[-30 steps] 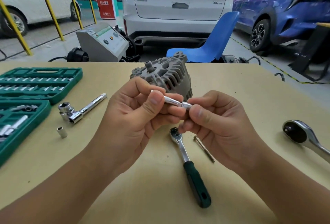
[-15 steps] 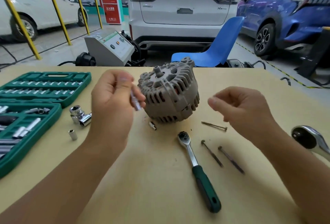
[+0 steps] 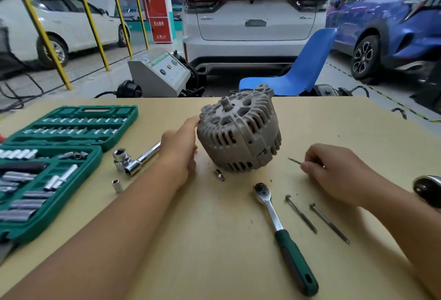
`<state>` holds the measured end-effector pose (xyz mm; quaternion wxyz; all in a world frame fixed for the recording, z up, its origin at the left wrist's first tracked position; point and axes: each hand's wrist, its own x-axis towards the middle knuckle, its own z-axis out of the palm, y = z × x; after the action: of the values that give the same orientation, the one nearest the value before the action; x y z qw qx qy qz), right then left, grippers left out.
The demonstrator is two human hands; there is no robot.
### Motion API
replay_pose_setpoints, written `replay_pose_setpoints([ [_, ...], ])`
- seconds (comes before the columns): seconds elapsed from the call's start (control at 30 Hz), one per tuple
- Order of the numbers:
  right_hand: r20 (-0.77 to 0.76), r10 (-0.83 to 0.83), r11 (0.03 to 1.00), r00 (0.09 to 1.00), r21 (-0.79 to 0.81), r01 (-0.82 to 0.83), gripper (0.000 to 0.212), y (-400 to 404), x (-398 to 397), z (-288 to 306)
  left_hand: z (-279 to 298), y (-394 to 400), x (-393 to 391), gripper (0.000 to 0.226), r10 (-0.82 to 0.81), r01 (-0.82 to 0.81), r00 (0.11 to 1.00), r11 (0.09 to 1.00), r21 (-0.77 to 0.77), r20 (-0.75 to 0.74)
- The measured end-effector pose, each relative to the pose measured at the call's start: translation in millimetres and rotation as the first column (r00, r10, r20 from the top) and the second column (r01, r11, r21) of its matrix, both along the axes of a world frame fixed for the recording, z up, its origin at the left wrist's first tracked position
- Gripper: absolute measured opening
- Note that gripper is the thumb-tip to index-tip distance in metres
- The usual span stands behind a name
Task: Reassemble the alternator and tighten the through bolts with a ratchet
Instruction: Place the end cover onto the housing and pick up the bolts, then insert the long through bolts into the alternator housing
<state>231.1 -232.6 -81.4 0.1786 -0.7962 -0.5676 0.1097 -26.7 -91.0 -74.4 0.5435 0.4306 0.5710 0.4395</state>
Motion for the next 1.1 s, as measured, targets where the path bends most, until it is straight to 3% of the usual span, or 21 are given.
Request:
replay_pose_setpoints([
  [0.13, -0.28, -0.045, 0.977, 0.959, 0.186, 0.101, 0.017, -3.7, 2.7, -1.0, 4.1, 1.1, 1.3, 0.047, -0.268, 0.271, 0.953, 0.963, -0.001, 0.139],
  [0.23, -0.533, 0.003, 0.951, 0.846, 0.264, 0.163, 0.038, -3.6, -3.8, 1.8, -1.4, 1.4, 4.4, 0.044, -0.221, 0.212, 0.966, 0.974, 0.081, 0.135],
  [0.3, -0.627, 0.041, 0.927, 0.778, 0.315, 0.205, 0.041, -3.2, -8.1, 3.0, -2.6, -2.6, 4.0, 0.048, -0.209, 0.192, 0.97, 0.972, 0.133, 0.126],
  [0.6, -0.674, 0.087, 0.838, 0.734, 0.448, 0.312, 0.021, -6.0, -15.8, -5.7, 3.0, -20.0, 1.4, 0.066, -0.252, 0.27, 0.963, 0.891, 0.364, -0.099],
  [0.73, -0.669, 0.063, 0.749, 0.74, 0.522, 0.408, 0.016, -9.3, -18.1, -1.1, 3.0, -30.9, 7.9, 0.058, -0.228, 0.274, 0.961, 0.864, 0.423, -0.157],
  [0.83, -0.666, 0.077, 0.695, 0.742, 0.569, 0.439, 0.014, -11.2, -23.2, 3.8, 4.4, -38.3, 11.0, 0.041, -0.265, 0.285, 0.958, 0.874, 0.395, -0.106],
  [0.97, -0.633, 0.132, 0.656, 0.763, 0.632, 0.412, 0.031, -13.7, -27.7, 5.7, 6.7, -46.4, 6.7, 0.059, -0.454, 0.427, 0.89, 0.859, 0.281, 0.036],
  [1.1, -0.651, 0.14, 0.625, 0.746, 0.642, 0.444, 0.015, -11.0, -28.1, 7.9, 5.9, -48.0, 0.6, 0.06, -0.576, 0.537, 0.817, 0.77, 0.346, 0.014],
])
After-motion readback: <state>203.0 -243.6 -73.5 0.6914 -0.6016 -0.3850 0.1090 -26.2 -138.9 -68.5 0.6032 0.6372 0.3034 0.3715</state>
